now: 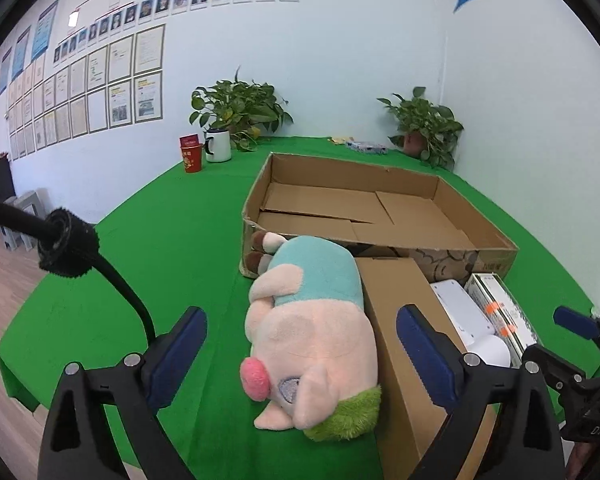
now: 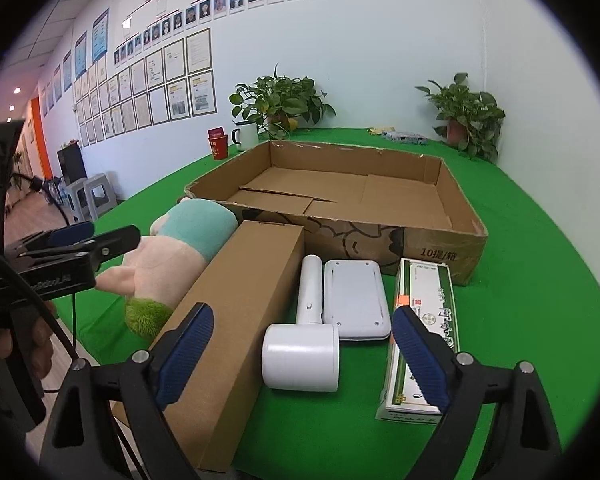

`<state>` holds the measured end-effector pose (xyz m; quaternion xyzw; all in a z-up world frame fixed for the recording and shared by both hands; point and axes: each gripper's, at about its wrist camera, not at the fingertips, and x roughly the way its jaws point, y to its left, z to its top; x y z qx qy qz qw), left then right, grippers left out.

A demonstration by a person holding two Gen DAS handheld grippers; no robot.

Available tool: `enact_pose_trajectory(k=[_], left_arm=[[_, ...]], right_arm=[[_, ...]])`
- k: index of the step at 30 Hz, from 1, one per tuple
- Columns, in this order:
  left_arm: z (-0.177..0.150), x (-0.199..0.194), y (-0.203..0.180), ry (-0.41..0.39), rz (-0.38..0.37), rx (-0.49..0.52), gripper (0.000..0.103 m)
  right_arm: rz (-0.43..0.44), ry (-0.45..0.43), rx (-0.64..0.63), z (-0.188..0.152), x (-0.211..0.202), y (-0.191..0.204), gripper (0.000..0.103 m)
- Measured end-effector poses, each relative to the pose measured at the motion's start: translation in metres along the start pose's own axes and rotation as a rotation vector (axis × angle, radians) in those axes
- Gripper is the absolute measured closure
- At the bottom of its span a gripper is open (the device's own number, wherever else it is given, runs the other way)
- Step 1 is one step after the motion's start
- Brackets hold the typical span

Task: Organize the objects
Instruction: 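Lift the plush pig with the left gripper toward the open cardboard box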

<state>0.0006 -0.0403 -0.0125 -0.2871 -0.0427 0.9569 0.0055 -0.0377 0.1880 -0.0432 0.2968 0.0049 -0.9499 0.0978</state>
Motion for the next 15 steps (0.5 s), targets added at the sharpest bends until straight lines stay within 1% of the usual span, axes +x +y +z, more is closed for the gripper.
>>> enact_pose_trajectory(k=[1, 2, 3, 6, 8, 10, 12, 15], left_arm=[[0.000, 0.001, 0.002, 0.005, 0.002, -0.004, 0.007], [0.001, 0.002, 0.005, 0.009, 0.006, -0.008, 0.007], [0.001, 0.003, 0.007, 0.011, 0.005, -0.012, 0.007], [0.002, 0.004, 0.012, 0.013, -0.003, -0.019, 0.007], [0.004, 0.004, 0.014, 0.011, -0.006, -0.014, 0.007], [0.005, 0.005, 0.015, 0.015, 0.006, -0.004, 0.007], [0.007, 0.004, 0.017, 0.003, 0.011, -0.003, 0.007], [0.014, -0.001, 0.023, -0.025, 0.000, -0.023, 0.006]], right_arm=[[0.002, 0.005, 0.011, 0.000, 0.001, -0.001, 0.009], [0.002, 0.007, 0.023, 0.000, 0.002, -0.003, 0.002], [0.003, 0.009, 0.038, 0.000, 0.002, -0.006, 0.001], [0.025, 0.004, 0.056, 0.003, 0.000, -0.010, 0.001], [0.041, -0.009, 0.042, 0.006, -0.003, -0.007, 0.001], [0.063, -0.019, 0.017, 0.010, -0.005, -0.002, 0.001], [0.089, -0.025, -0.006, 0.015, -0.006, 0.004, 0.001], [0.146, -0.047, -0.027, 0.022, -0.011, 0.014, 0.001]])
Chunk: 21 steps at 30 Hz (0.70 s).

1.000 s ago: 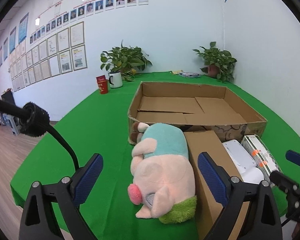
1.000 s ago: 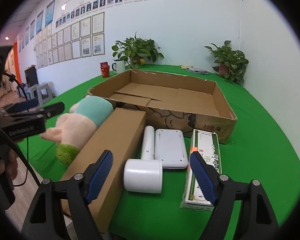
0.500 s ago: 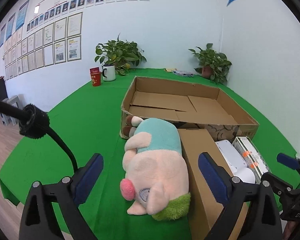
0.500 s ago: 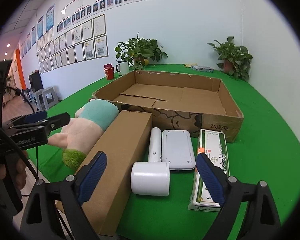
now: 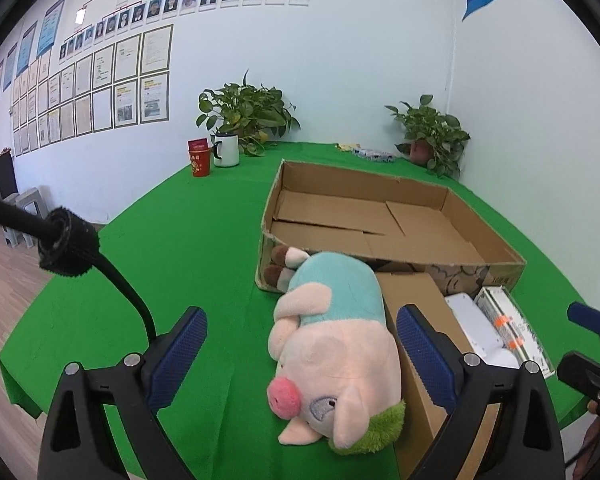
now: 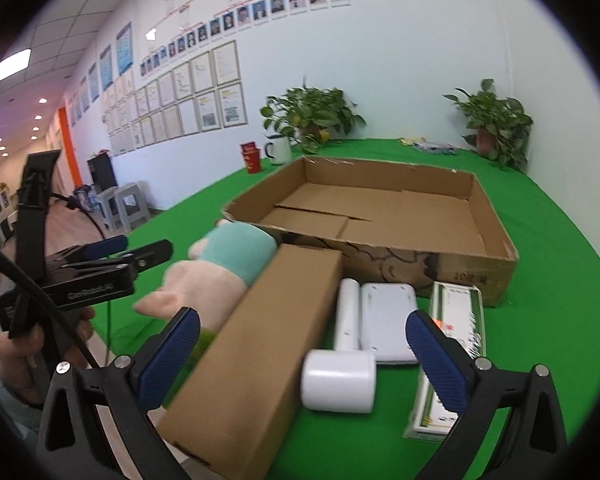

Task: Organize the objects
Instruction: 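Lift the plush pig with the left gripper toward the open cardboard box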

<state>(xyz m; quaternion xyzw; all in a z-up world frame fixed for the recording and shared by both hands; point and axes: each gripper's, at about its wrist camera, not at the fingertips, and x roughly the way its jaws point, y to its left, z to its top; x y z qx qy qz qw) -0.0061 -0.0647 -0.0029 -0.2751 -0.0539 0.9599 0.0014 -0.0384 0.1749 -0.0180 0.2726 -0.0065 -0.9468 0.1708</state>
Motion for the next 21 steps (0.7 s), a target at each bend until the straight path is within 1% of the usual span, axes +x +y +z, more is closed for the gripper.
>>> enact_pose_trajectory(k=[2, 5, 7, 8, 10, 12, 15, 16, 19, 20, 21], left_arm=[[0.005, -0.001, 0.002, -0.006, -0.017, -0.011, 0.006], [0.009, 0.002, 0.009, 0.008, -0.059, -0.044, 0.005], [0.009, 0.007, 0.012, 0.035, -0.122, -0.057, 0.005], [0.007, 0.011, 0.014, 0.044, -0.140, -0.064, 0.004], [0.004, 0.018, 0.015, 0.062, -0.147, -0.075, 0.005], [0.000, 0.032, 0.015, 0.119, -0.164, -0.075, 0.006], [-0.008, 0.057, 0.013, 0.214, -0.213, -0.088, 0.007], [-0.013, 0.063, 0.011, 0.232, -0.228, -0.089, 0.010], [-0.021, 0.083, 0.001, 0.296, -0.257, -0.060, 0.011], [-0.025, 0.090, -0.006, 0.323, -0.245, -0.023, 0.011], [-0.030, 0.097, -0.014, 0.332, -0.201, 0.038, 0.011]], right_arm=[[0.041, -0.013, -0.001, 0.005, -0.002, 0.005, 0.001], [0.093, -0.012, -0.017, 0.013, 0.000, 0.017, 0.001], [0.132, -0.007, -0.033, 0.017, 0.003, 0.026, 0.001], [0.143, -0.003, -0.039, 0.018, 0.004, 0.029, 0.001], [0.166, 0.000, -0.072, 0.020, 0.003, 0.038, 0.001], [0.188, -0.003, -0.112, 0.020, -0.001, 0.046, 0.001], [0.196, 0.001, -0.136, 0.020, -0.003, 0.051, 0.001], [0.189, 0.006, -0.131, 0.021, 0.000, 0.051, 0.001], [0.150, 0.036, -0.109, 0.022, 0.011, 0.050, 0.001], [0.137, 0.045, -0.103, 0.022, 0.013, 0.050, 0.001], [0.130, 0.054, -0.098, 0.023, 0.017, 0.049, 0.001]])
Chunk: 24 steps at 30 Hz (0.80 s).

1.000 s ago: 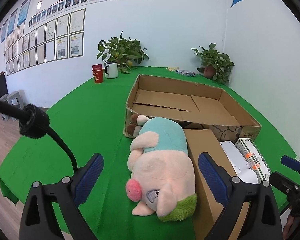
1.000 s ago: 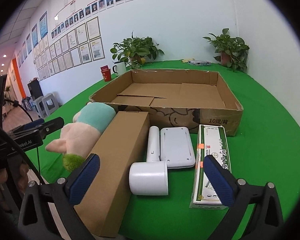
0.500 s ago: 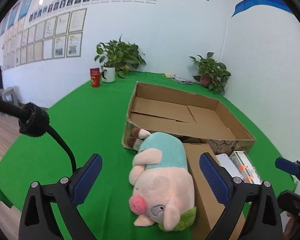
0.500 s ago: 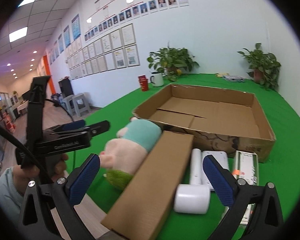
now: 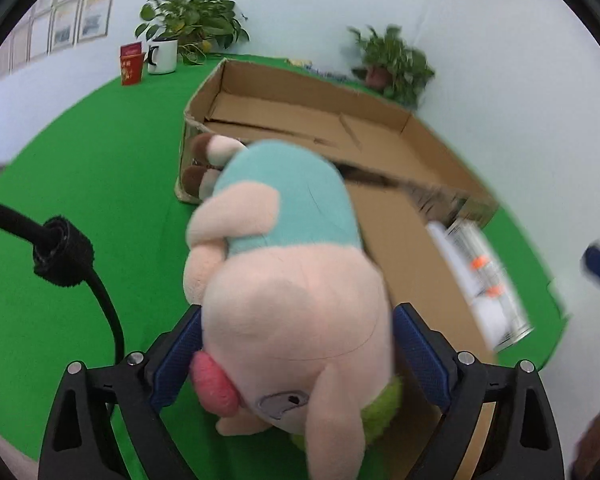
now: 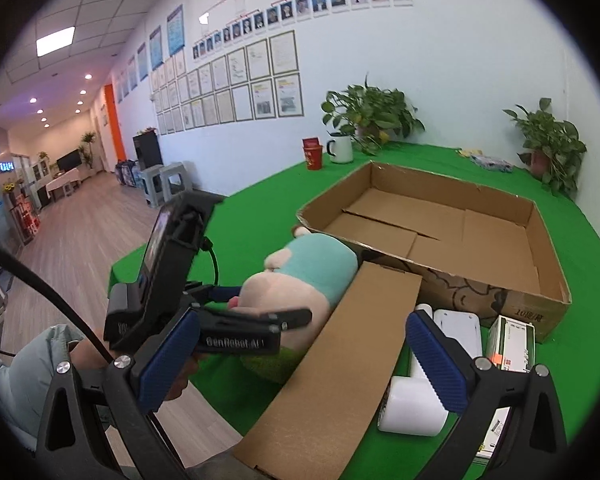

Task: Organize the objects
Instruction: 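Lift the plush pig with the left gripper toward the open cardboard box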

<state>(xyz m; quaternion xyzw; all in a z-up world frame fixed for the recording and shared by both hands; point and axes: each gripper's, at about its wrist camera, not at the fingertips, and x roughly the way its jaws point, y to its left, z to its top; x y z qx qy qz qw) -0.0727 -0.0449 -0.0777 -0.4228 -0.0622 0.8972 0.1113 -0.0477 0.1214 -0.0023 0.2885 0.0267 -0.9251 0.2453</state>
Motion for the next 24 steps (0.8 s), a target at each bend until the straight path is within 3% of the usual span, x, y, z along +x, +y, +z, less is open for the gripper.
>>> enact_pose_trajectory(k=[8, 15, 24], left_arm=[[-0.003, 0.014, -0.003, 0.027, -0.019, 0.029, 0.017], [-0.012, -0.013, 0.022, 0.046, -0.094, -0.035, 0.033], [-0.041, -0.063, 0.058, 0.053, -0.098, -0.060, 0.034]], right_arm=[[-0.042, 0.079, 0.075, 0.002, 0.024, -0.010, 0.001], [-0.027, 0.113, 0.120, 0.007, 0.040, -0.014, 0.001], [0.009, 0.163, 0.120, 0.021, 0.065, 0.004, 0.001]])
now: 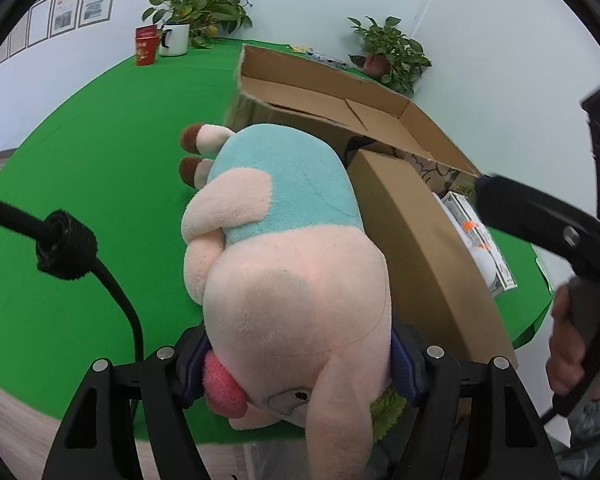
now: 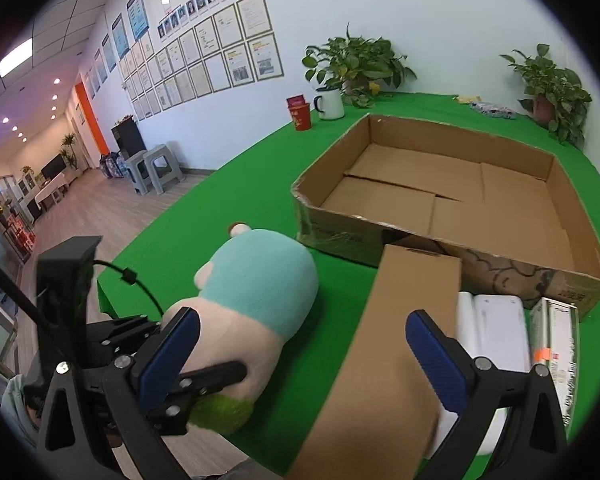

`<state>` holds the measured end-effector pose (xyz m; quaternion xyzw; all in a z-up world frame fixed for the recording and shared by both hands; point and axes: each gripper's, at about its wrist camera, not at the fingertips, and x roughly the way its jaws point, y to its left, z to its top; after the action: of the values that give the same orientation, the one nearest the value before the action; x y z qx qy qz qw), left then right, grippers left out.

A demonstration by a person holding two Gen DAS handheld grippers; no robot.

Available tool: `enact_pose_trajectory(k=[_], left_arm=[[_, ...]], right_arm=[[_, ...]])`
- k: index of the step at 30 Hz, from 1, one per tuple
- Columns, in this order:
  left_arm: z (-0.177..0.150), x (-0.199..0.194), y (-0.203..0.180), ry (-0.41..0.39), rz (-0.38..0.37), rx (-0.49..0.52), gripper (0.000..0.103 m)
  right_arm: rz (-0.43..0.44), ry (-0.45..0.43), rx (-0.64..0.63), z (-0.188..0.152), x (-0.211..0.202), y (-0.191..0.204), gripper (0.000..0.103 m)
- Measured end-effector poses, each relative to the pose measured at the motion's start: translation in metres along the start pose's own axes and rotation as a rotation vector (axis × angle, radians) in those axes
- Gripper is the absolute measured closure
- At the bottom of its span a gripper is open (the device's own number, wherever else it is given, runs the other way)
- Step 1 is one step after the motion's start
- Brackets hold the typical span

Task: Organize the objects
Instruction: 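Lift the plush pig with the left gripper toward the open cardboard box, then carry the pig with the left gripper while the right gripper grasps it too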

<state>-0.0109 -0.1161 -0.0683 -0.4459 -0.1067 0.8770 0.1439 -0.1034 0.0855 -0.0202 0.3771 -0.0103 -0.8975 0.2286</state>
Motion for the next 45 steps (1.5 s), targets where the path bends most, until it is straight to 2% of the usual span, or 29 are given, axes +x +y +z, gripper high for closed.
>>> enact_pose_trajectory(k=[6, 10, 19, 21, 26, 34, 39, 45], left_arm=[[-0.020, -0.017, 0.010, -0.016, -0.003, -0.003, 0.034], [-0.025, -0.017, 0.012, -0.038, -0.009, -0.007, 0.033], [-0.033, -0.015, 0.003, -0.056, -0.002, 0.029, 0.032], [-0.034, -0.015, 0.000, -0.057, -0.001, 0.029, 0.032], [-0.032, -0.014, -0.001, -0.065, 0.010, 0.046, 0.033], [-0.025, -0.020, -0.022, -0.072, 0.070, 0.088, 0.035], [0.002, -0.030, -0.045, -0.127, 0.118, 0.126, 0.035], [0.048, -0.039, -0.089, -0.223, 0.142, 0.201, 0.035]], right_arm=[[0.074, 0.081, -0.026, 0.006, 0.033, 0.026, 0.001], [0.088, 0.155, -0.003, 0.004, 0.051, 0.036, 0.001], [0.134, 0.254, 0.032, -0.010, 0.061, 0.050, 0.002], [0.143, 0.252, 0.023, -0.010, 0.060, 0.053, 0.009], [0.105, 0.226, -0.053, -0.014, 0.056, 0.061, 0.018], [0.145, 0.172, -0.040, -0.014, 0.043, 0.047, 0.035], [0.171, 0.081, -0.056, 0.004, 0.026, 0.042, 0.039], [0.157, -0.066, -0.073, 0.042, -0.008, 0.019, 0.041]])
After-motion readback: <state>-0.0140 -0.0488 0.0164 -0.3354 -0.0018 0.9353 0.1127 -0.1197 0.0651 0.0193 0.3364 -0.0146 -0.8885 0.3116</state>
